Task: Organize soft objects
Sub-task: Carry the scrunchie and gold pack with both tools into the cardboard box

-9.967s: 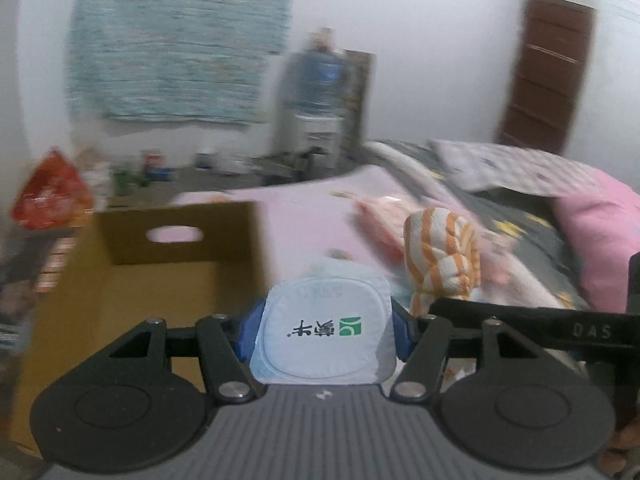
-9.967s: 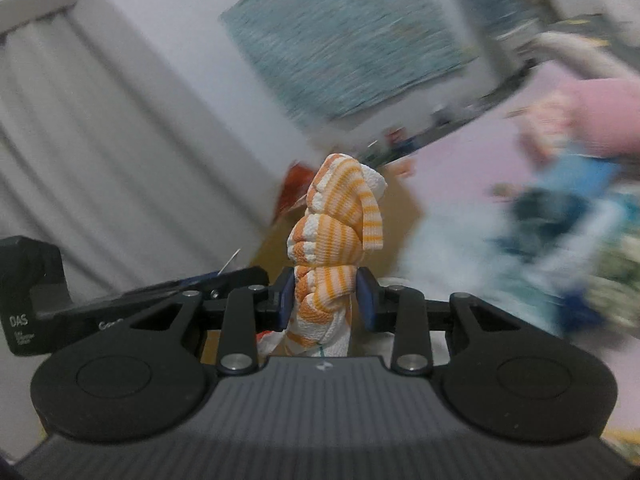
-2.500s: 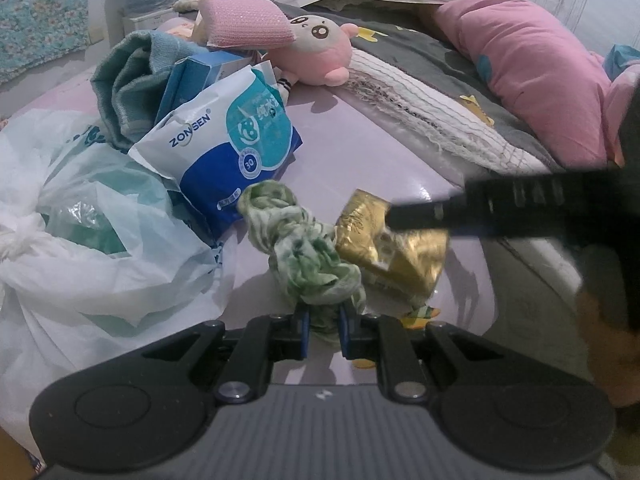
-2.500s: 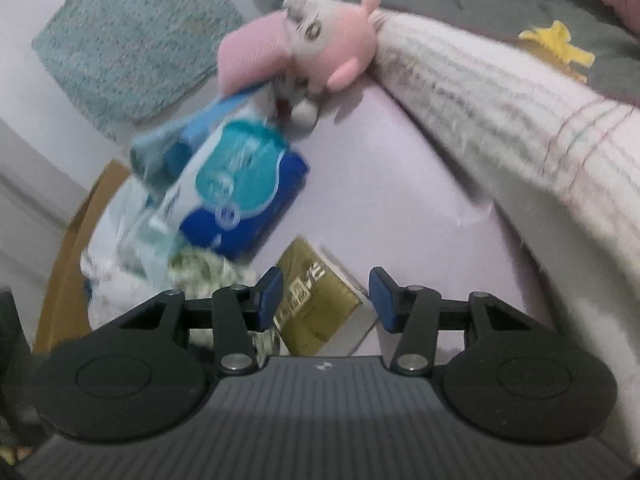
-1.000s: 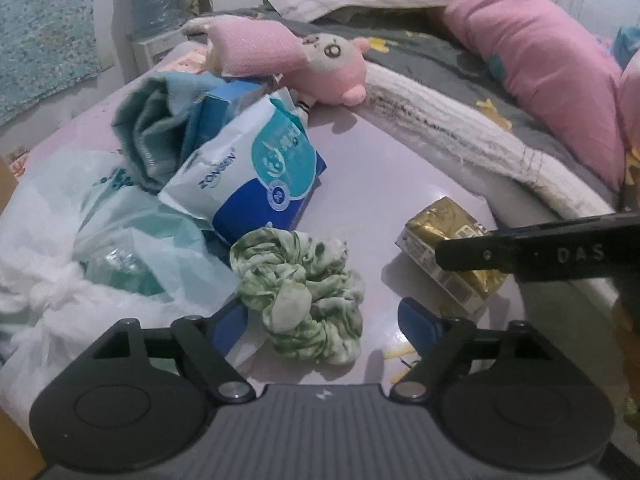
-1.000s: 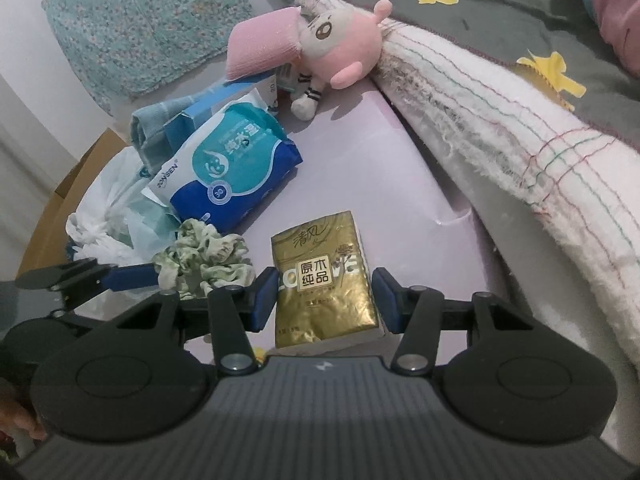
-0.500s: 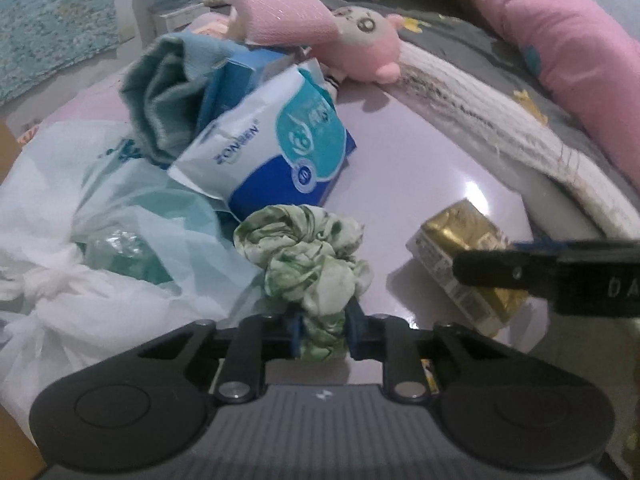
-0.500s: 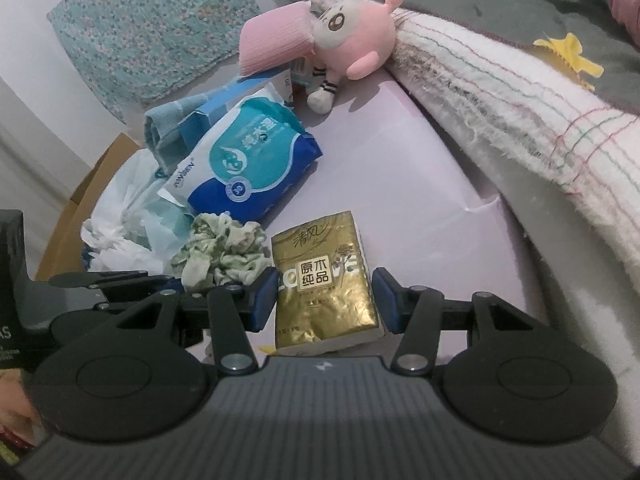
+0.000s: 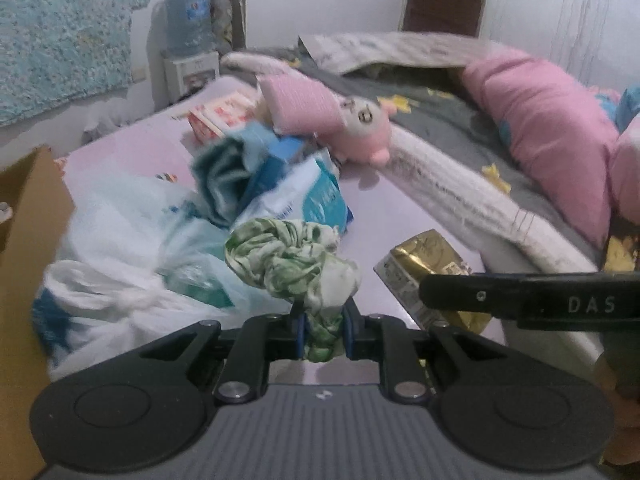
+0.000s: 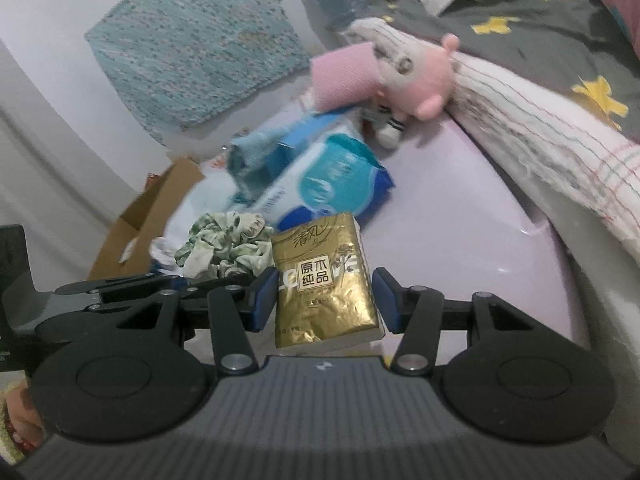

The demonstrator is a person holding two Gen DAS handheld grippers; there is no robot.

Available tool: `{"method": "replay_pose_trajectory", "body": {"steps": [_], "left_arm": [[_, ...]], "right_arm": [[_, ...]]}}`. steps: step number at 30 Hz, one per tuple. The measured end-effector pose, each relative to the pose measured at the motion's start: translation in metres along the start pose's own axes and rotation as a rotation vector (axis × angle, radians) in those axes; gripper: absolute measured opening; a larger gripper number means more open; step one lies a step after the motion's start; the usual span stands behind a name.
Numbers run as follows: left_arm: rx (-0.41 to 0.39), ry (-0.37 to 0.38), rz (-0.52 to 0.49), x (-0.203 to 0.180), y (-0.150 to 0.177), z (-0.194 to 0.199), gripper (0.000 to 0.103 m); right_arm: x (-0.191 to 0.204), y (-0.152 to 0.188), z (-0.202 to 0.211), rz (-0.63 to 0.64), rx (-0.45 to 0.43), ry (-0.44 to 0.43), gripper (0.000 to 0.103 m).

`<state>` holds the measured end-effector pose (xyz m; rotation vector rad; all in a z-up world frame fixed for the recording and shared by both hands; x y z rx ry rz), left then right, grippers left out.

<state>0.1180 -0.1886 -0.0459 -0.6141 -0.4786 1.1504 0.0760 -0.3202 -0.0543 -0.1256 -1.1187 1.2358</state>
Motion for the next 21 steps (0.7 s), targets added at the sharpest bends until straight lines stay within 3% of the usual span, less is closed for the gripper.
{"method": "replay_pose_trajectory", "body": {"steps": [10,21], "left_arm": [[-0.116,-0.066,0.108,0.063,-0.003,0.066,0.018],[-0.197,-0.280,0.285,0.193,-0.002,0.119,0.019]], "right_arm": [[0.077,-0.014,-0.010,0.106,-0.012,-0.126,0.050],[0.198,-0.038,-0.088,0.227,0.122,-0.311,0.050]]}}
Point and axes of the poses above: each gripper's, at about its wrist camera, not at the fingertips, and z roughly against the way its jaws point, x to its left, y to its underside, the point moved 3 cm from there along -z, roughly the way its jaws point, and after that the axes turned 7 degrees about -y, right-handed, at the moved point
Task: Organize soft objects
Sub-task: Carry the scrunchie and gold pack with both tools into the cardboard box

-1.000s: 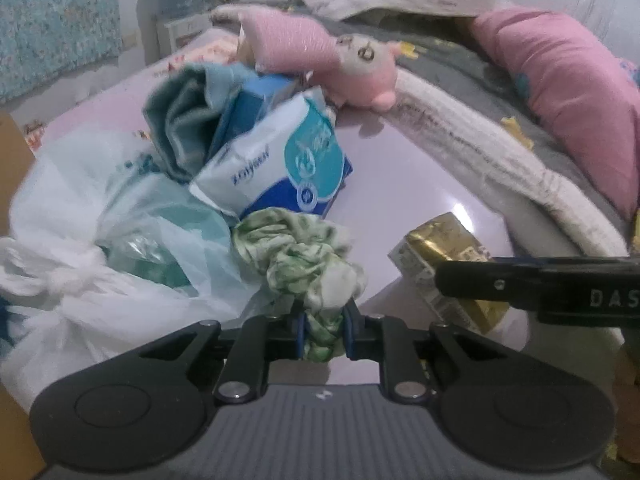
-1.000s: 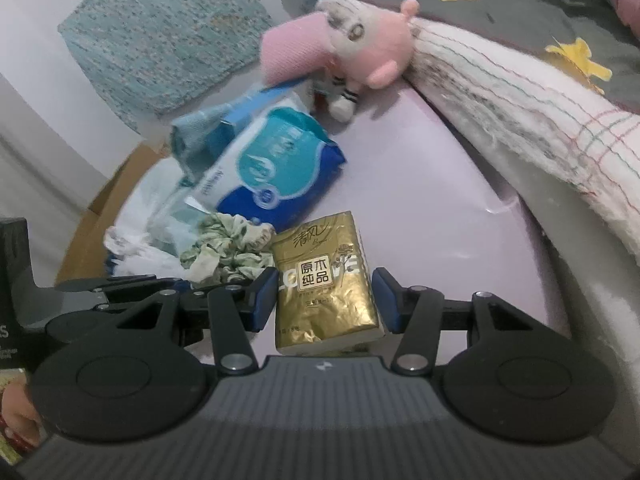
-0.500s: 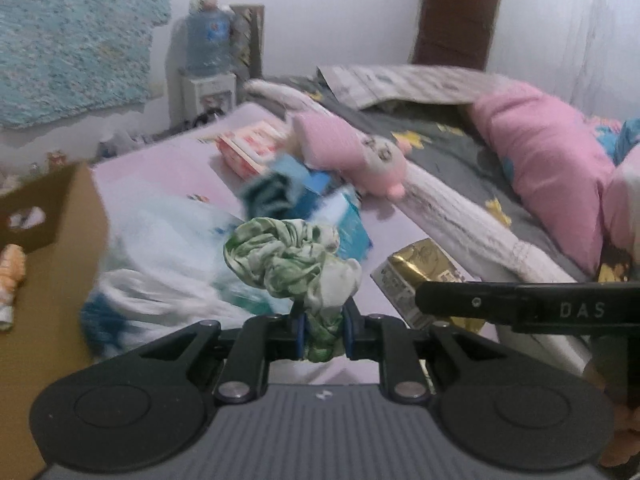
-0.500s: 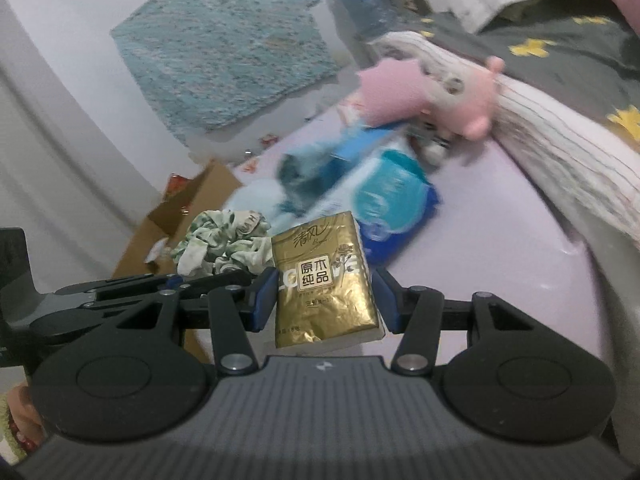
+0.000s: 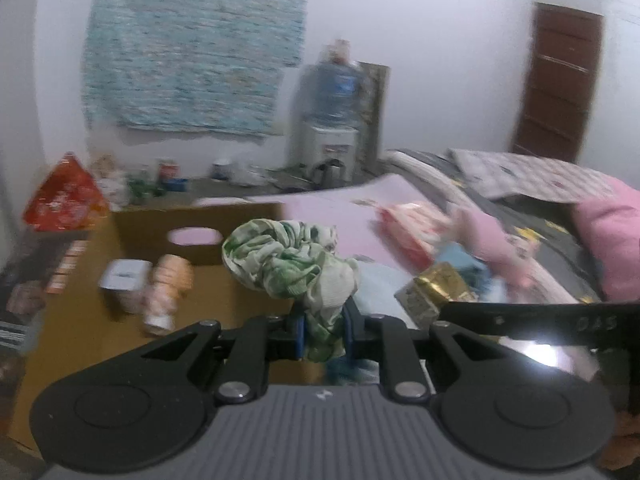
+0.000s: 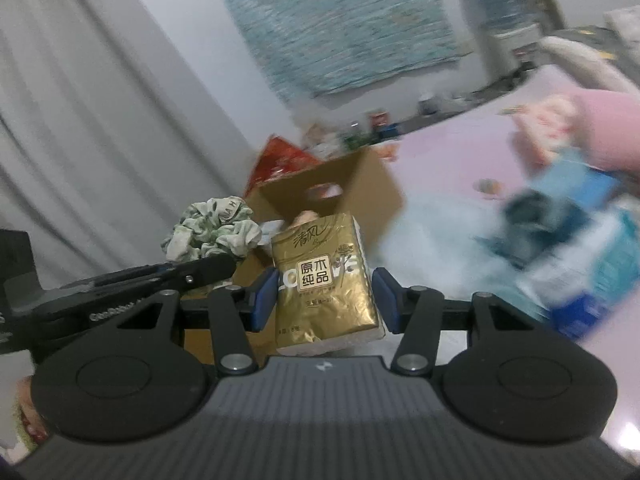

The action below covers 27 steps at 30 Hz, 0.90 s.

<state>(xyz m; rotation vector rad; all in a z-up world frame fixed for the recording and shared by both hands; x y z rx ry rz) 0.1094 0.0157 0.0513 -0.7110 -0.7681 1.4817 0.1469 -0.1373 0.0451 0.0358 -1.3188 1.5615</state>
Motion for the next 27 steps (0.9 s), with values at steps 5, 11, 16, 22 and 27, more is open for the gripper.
{"method": "replay_pose_trajectory", "body": {"steps": [5,11,16,22,27], "left_arm": [[0.013,-0.096,0.065,0.054,-0.015,-0.023,0.019],[0.066,-0.184,0.149,0.112,-0.021,-0.057,0.019],[0.111,-0.201,0.195,0.144,-0.013,-0.075,0.019],[0.169,-0.181,0.199,0.161,-0.002,-0.087,0.019],[0.187,-0.171,0.179,0.160,0.003,-0.091,0.019]], "right_arm": [[0.037,-0.040,-0.060,0.010,0.079,-0.038,0.050],[0.076,-0.078,-0.156,0.038,0.201,0.025,0.050],[0.083,-0.088,-0.249,0.007,0.293,0.137,0.050],[0.057,-0.080,-0.329,-0.048,0.360,0.298,0.051],[0.038,-0.065,-0.368,-0.076,0.389,0.373,0.051]]}}
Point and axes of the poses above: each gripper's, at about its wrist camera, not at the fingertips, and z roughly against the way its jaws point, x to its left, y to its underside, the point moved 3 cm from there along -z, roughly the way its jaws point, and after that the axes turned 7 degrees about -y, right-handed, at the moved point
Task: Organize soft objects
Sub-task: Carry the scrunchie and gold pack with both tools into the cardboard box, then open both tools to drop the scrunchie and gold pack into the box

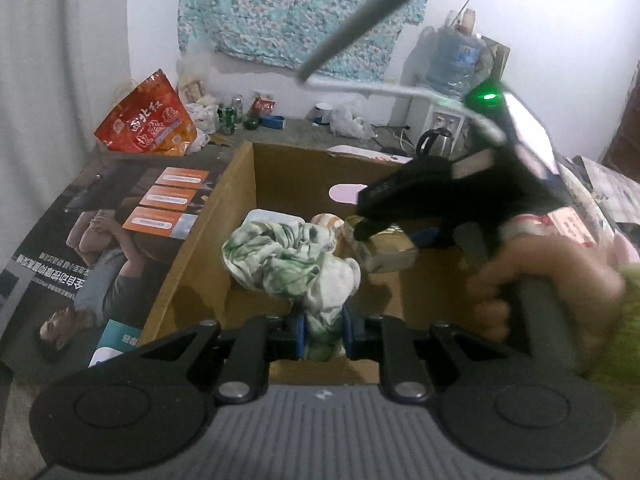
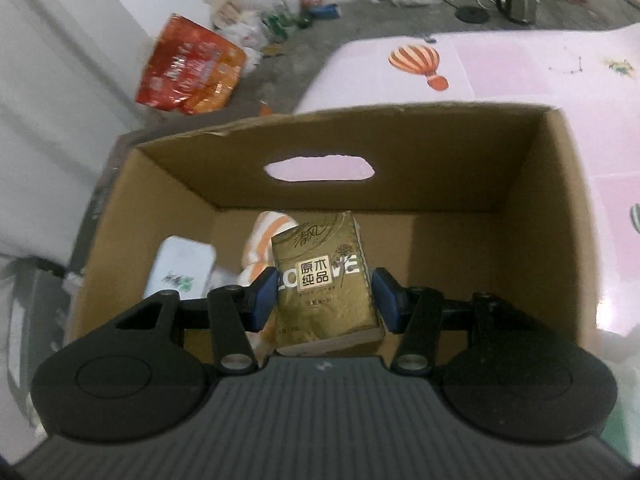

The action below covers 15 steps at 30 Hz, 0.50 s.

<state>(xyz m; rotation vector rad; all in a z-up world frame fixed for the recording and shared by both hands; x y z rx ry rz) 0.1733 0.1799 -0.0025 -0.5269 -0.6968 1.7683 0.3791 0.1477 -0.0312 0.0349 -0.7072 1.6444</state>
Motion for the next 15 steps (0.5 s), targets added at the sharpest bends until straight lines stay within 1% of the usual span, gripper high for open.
{"method": "replay_pose_trajectory", "body": {"steps": [4,8,12,15], "left_arm": [[0.012,0.006,0.005,0.002,0.001,-0.003,0.019],[0.029,0.006,0.012,0.001,0.002,-0.005,0.019],[0.043,-0.001,0.008,0.000,0.004,-0.008,0.019],[0.052,-0.007,0.006,-0.002,0.004,-0.010,0.019]], "right_arm": [[-0.015,-0.005,-0.021,-0.057,0.001,0.026,0.051],[-0.026,-0.006,-0.037,-0.102,0.004,0.025,0.052],[-0.029,-0.004,-0.046,-0.121,0.004,-0.052,0.056],[-0.028,-0.005,-0.043,-0.118,0.013,-0.075,0.064]]}}
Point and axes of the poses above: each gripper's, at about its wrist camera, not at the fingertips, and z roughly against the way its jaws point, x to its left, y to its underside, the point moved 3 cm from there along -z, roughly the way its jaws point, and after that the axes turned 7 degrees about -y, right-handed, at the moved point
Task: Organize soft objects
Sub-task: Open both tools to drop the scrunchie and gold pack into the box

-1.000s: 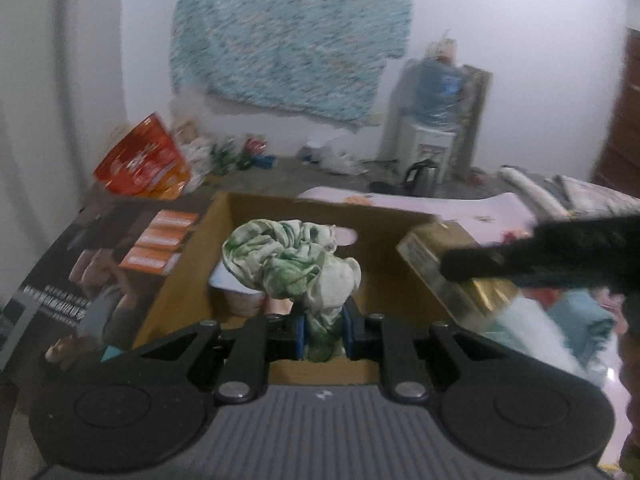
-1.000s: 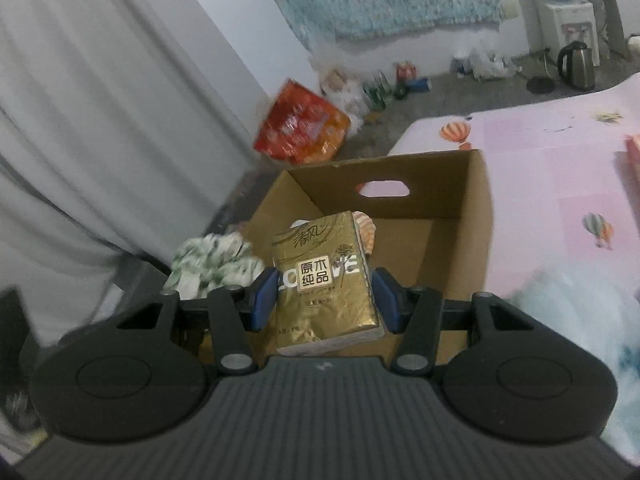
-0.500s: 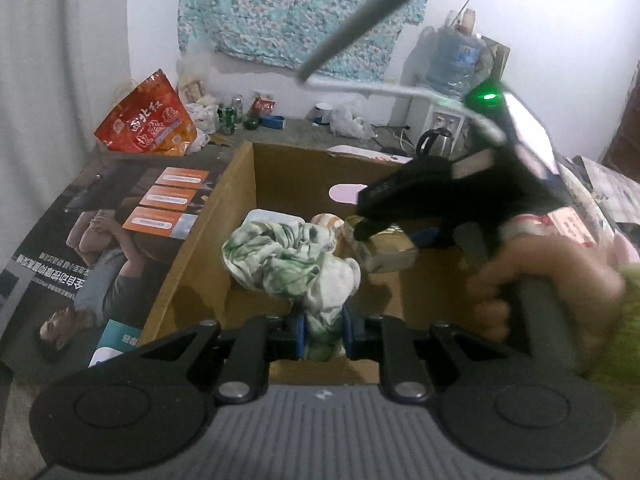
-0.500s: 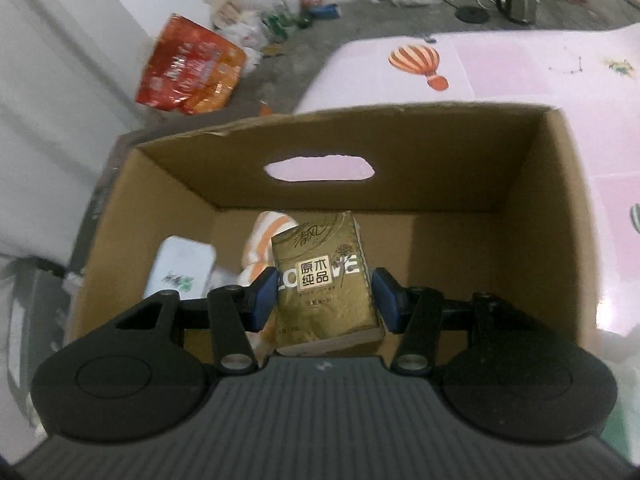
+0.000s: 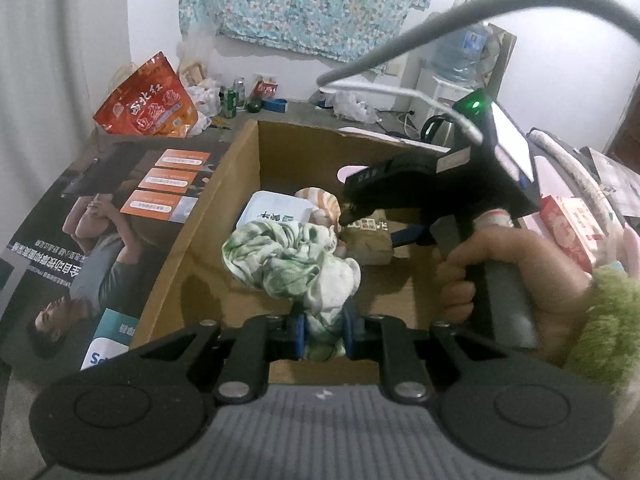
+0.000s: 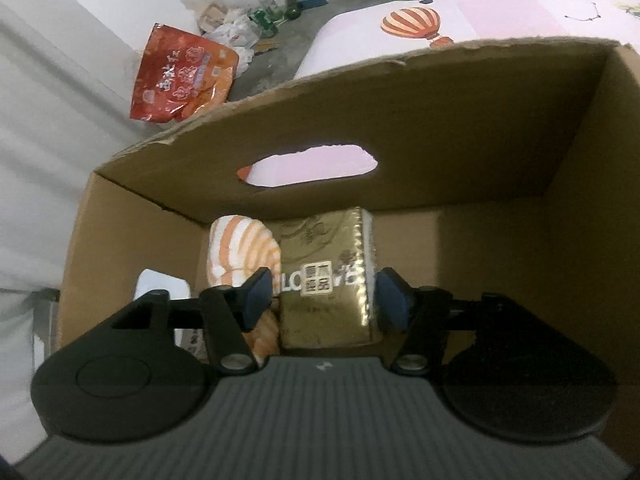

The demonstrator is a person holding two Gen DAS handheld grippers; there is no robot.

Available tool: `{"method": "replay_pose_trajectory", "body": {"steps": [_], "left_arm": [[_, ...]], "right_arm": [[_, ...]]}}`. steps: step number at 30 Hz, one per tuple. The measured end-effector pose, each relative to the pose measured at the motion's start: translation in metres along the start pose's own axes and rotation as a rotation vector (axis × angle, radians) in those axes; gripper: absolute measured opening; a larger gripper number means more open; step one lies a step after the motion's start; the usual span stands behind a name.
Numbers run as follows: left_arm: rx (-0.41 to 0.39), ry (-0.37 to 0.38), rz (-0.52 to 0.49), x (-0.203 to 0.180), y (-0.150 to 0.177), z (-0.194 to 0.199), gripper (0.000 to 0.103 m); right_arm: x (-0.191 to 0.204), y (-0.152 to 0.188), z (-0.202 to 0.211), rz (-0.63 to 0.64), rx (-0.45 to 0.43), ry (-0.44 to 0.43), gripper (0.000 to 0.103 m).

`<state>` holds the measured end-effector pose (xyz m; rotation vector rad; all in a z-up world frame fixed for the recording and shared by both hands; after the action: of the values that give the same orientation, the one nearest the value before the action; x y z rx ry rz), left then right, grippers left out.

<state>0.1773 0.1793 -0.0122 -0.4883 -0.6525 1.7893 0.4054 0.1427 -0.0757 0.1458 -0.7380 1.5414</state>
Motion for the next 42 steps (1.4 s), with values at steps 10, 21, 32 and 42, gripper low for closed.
{"method": "replay_pose_trajectory", "body": {"steps": [10,21,32,42], "left_arm": [[0.024,-0.009,-0.046,-0.020,-0.004,0.002,0.019],[0.243,-0.010,-0.140,-0.070,-0.025,-0.057,0.019],[0.329,-0.070,-0.136,-0.107,-0.028,-0.116,0.029],[0.237,-0.072,-0.096,-0.106,-0.037,-0.088,0.073]], "right_arm": [[0.008,-0.007,0.094,0.048,-0.123,-0.225,0.074],[-0.053,0.062,0.257,0.126,-0.320,-0.426,0.080],[-0.145,0.123,0.314,0.042,-0.417,-0.357,0.081],[-0.192,0.147,0.316,-0.039,-0.447,-0.348,0.081]]}}
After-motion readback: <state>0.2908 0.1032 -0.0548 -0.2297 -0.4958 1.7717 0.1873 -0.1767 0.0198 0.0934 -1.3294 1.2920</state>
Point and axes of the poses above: each gripper's, at about its wrist camera, not at the fingertips, and z roughly against the way its jaws point, x to its left, y to its underside, the point moved 3 cm from there along -z, roughly the way its jaws point, and after that the axes turned 7 degrees about -y, right-handed, at the moved point
